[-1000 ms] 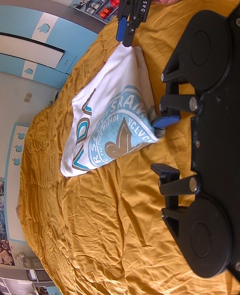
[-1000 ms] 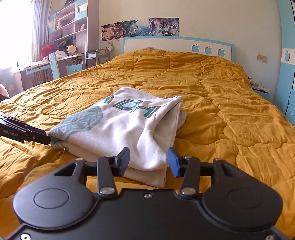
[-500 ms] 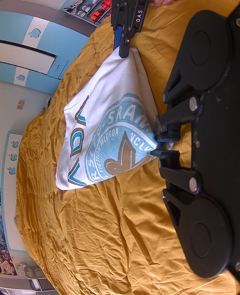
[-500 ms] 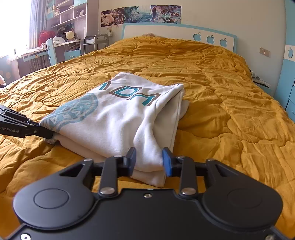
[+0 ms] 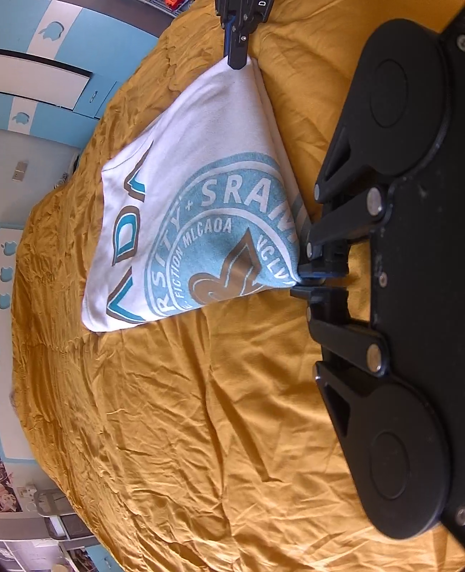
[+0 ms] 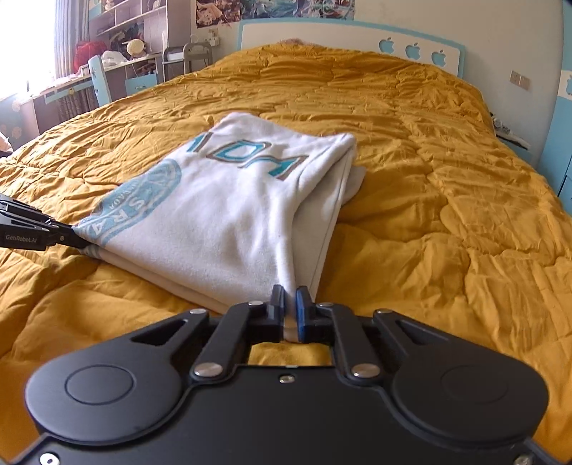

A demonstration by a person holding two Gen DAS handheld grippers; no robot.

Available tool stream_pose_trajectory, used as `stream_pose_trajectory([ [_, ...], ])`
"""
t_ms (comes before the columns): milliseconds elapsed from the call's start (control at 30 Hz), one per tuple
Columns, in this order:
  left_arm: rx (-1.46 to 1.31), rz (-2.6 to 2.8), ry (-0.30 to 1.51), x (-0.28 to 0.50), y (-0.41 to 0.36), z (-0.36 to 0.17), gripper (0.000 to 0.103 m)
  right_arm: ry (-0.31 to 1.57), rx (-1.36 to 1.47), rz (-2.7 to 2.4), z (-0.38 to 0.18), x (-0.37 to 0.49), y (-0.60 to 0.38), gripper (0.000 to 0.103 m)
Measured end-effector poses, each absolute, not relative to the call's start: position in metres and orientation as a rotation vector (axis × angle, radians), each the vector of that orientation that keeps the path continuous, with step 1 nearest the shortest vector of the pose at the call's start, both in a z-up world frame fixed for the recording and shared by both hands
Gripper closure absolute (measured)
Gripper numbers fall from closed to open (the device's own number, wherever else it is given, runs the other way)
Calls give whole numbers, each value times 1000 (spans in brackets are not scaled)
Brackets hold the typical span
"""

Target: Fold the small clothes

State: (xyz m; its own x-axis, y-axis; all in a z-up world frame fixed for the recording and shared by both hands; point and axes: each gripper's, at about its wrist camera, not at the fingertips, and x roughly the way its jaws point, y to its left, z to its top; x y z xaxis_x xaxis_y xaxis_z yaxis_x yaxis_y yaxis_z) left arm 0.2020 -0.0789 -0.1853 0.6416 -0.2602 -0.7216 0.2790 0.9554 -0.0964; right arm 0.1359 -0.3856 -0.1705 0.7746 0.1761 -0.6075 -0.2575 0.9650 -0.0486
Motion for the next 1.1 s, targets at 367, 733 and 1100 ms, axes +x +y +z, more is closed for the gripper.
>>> stream_pose_trajectory([
  [367, -210, -441, 673, 195, -48, -113, 91, 552, 125, 328, -118, 166, -413, 77],
  [733, -337, -481, 787, 236, -74, -163, 90, 723, 271, 211, -156, 265, -398, 68],
  [1100, -391, -480, 824, 236, -67, -176, 89, 650, 218, 222, -138, 254, -394, 97],
])
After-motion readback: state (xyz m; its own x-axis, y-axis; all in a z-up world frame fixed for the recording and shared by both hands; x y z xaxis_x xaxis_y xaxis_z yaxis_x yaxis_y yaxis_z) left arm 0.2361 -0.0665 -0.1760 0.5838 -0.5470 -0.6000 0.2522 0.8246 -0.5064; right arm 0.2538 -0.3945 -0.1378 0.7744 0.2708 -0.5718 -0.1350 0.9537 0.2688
